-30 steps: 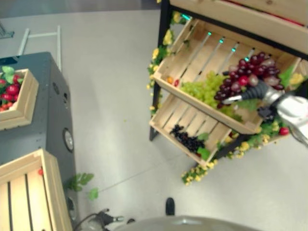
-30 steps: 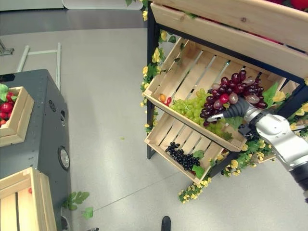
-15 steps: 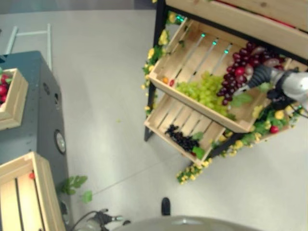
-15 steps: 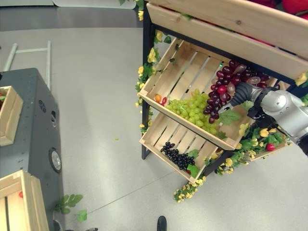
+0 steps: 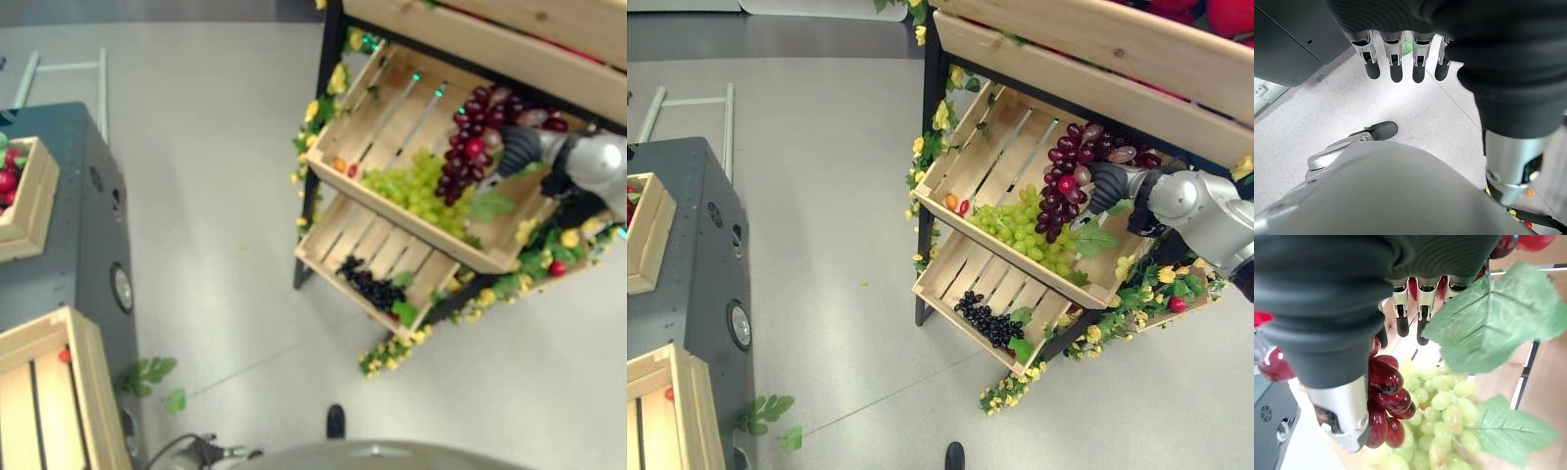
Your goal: Pick up the fruits from the basket on one side to the basket on the other side
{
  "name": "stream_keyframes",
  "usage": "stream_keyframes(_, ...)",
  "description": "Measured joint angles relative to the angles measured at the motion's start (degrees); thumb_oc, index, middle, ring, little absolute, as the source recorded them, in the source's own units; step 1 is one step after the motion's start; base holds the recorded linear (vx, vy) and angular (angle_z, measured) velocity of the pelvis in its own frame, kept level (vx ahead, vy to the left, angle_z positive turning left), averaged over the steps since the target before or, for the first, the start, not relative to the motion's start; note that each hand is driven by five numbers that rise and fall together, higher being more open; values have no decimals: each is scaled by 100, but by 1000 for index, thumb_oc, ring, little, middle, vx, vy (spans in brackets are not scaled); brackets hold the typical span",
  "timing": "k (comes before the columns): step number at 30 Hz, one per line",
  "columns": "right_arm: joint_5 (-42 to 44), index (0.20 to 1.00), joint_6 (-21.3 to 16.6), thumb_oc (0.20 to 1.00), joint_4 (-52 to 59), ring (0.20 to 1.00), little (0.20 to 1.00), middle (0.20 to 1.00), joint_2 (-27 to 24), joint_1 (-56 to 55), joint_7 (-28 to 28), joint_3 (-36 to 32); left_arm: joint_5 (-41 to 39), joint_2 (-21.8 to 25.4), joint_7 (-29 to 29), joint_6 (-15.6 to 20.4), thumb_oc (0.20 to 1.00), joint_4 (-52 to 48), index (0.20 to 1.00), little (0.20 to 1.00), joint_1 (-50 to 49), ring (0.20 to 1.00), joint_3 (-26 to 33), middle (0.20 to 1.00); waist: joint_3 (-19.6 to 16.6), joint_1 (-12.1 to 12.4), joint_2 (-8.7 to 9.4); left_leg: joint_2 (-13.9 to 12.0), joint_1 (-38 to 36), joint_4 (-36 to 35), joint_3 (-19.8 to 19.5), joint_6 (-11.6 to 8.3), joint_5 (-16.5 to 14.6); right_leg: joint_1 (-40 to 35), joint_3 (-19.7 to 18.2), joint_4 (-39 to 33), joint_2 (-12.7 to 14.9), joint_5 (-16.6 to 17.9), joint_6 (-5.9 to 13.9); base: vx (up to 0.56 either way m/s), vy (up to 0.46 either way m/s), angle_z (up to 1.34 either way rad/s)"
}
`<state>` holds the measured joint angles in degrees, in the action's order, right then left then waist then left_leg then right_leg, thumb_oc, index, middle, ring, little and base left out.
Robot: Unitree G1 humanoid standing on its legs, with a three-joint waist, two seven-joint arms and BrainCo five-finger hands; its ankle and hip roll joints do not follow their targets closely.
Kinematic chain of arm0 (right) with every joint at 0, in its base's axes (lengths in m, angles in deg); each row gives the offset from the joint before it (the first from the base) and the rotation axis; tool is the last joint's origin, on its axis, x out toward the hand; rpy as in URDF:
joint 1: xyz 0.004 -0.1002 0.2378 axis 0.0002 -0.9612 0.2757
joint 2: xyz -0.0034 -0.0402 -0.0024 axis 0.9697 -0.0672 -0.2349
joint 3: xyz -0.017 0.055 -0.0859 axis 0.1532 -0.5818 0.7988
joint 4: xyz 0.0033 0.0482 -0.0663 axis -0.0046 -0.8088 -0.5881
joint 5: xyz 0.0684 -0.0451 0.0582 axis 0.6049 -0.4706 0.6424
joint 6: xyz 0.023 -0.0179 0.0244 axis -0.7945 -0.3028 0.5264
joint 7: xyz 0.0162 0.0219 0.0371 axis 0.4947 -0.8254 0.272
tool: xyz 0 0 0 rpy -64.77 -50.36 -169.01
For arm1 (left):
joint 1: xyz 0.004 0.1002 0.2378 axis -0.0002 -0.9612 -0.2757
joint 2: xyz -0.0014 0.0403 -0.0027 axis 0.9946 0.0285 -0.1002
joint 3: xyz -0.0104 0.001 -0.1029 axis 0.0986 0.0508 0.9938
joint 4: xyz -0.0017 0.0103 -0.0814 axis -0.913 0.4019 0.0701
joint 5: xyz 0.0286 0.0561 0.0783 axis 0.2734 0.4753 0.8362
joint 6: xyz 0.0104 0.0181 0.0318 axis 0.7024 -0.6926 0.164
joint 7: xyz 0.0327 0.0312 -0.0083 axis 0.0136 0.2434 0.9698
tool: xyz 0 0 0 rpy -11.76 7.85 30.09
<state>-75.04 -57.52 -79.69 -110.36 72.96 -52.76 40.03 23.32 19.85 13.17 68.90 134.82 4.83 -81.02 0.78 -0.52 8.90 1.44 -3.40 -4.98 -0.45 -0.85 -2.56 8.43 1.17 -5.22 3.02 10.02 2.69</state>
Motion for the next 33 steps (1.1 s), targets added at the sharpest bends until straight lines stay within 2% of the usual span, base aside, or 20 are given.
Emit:
stream_keyframes(1,-100,1000,52,1000,44,1000,1000,1000,-41,372,82,519,2,19,-28,-6,1000,-5,1000,1000,13,1000,-74,1000,-8,-18,-11,-5,-4,1,12,0,0,3,-15,-2,-1,-5,7,32,0,-2)
stream_keyframes(2,-100,1000,71,1000,24,1000,1000,1000,-65,448,141,624,7,15,-55,-7,1000,6,1000,1000,-11,1000,-71,1000,-20,-15,-5,-5,-2,1,13,0,0,3,-7,-1,-3,-8,12,0,0,0)
stream_keyframes(3,178,1000,-36,1000,-114,1000,1000,1000,79,-128,82,-132,6,-22,-56,6,1000,26,1000,1000,-17,1000,-41,1000,-62,-7,43,-20,-1,0,16,-2,0,1,-3,-1,-4,-20,17,9,-13,5)
stream_keyframes(5,278,1000,-46,1000,-257,1000,1000,1000,218,-253,-7,-316,0,42,-55,21,1000,-4,1000,1000,-56,1000,-55,1000,-79,27,56,-11,5,0,-14,-2,-1,-8,31,-1,-1,-22,7,-1,-5,3)
stream_keyframes(7,48,1000,44,1000,-116,1000,1000,1000,65,687,238,907,3,48,-95,11,1000,-31,1000,1000,-51,1000,-85,1000,-85,-2,46,-1,8,1,6,-2,0,8,8,-2,3,-32,23,11,7,-2)
stream_keyframes(8,49,1000,37,1000,-65,1000,1000,1000,34,753,261,933,7,27,-112,5,1000,-2,1000,1000,-21,1000,-83,1000,-91,-33,54,-4,-3,1,15,-2,-1,13,2,-4,1,-32,23,0,0,0)
stream_keyframes(10,288,1000,-85,1000,-174,1000,1000,1000,135,101,22,-259,2,25,-107,14,1000,35,1000,1000,-55,1000,-38,1000,-123,19,89,-8,21,1,-6,-3,2,19,34,-1,7,-31,20,-11,-5,5)
stream_keyframes(11,171,1000,-66,1000,-202,1000,1000,1000,154,165,-38,-239,-2,81,-107,29,1000,-28,1000,1000,-111,1000,-62,1000,-147,90,92,-2,54,1,-1,-5,-3,42,32,-3,14,-39,29,0,0,0)
stream_keyframes(14,-121,1000,59,1000,-23,1000,1000,1000,-79,888,360,1047,-41,95,-153,9,1000,-23,1000,1000,-71,1000,-82,1000,-158,112,111,5,101,2,13,-3,1,104,15,-2,16,-39,34,-11,1,-2)
stream_keyframes(16,7,1000,-15,1000,-15,1000,1000,1000,-52,595,291,587,-42,85,-176,15,1000,12,1000,1000,-63,1000,-76,1000,-151,122,106,0,112,3,-9,-3,1,114,37,-1,17,-25,14,-21,-16,5)
stream_keyframes(17,238,1000,-69,1000,-124,1000,1000,1000,17,243,80,-29,-49,81,-166,29,1000,25,1000,1000,-83,1000,-56,1000,-148,136,115,-3,134,1,-30,-3,-1,123,57,0,18,-25,12,-47,-16,8)
stream_keyframes(18,248,1000,-63,1000,-177,1000,1000,1000,18,277,-3,-54,-58,87,-159,36,1000,12,1000,1000,-113,1000,-57,1000,-136,160,118,-1,179,2,-50,-3,-1,140,77,0,21,-26,13,-41,-14,6)
stream_keyframes(21,-23,1000,61,1000,-357,1000,1000,1000,-20,1618,194,1548,-51,136,-171,26,1000,-41,1000,1000,-41,1000,-99,1000,-52,108,156,-3,212,31,-43,-4,0,214,63,0,12,2,-3,11,-1,-1)
stream_keyframes(22,-185,1000,98,1000,-76,1000,1000,1000,-128,2254,372,2346,-46,159,-216,11,1000,-35,1000,1000,6,1000,-159,1000,-21,100,155,-19,207,28,-33,-13,-4,217,61,-1,-3,3,-3,0,0,0)
stream_keyframes(23,-184,1000,43,1000,55,1000,1000,1000,-160,2300,418,2317,-46,155,-227,15,1000,-36,1000,1000,8,1000,-160,1000,-16,119,162,-26,208,23,-35,-13,-4,215,73,-1,-6,2,-3,0,0,0)
stream_keyframes(25,35,1000,-26,1000,131,1000,1000,1000,-160,1809,334,1431,-45,153,-230,27,1000,-15,1000,1000,30,1000,-150,1000,12,126,157,-23,212,24,-25,-13,-4,219,80,0,-3,1,-4,10,-6,3)
stream_keyframes(26,255,1000,-137,1000,130,1000,1000,1000,-79,915,160,253,-55,99,-199,52,1000,-8,1000,1000,-20,1000,-5,1000,13,139,207,-22,208,10,-51,-11,-7,189,99,0,4,-3,-9,15,4,8)
stream_keyframes(31,439,1000,-118,1000,364,1000,1000,1000,60,-775,-44,-1232,-54,98,-119,58,1000,-37,1000,1000,-93,1000,62,1000,155,150,134,13,206,12,-79,-10,-6,190,114,0,42,-19,4,20,7,5)
stream_keyframes(32,569,1000,-157,1000,478,1000,1000,1000,195,-1390,-116,-1888,-54,99,-101,59,1000,-54,1000,1000,-107,1000,81,1000,176,141,138,11,200,9,-116,-5,-3,179,133,-1,41,-20,5,0,0,0)
stream_keyframes(33,623,1000,-163,1000,561,1000,1000,1000,242,-1648,-135,-2138,-54,94,-96,63,1000,-73,1000,1000,-97,1000,75,1000,199,140,110,13,201,10,-116,-5,-4,181,128,0,41,-23,8,0,0,0)
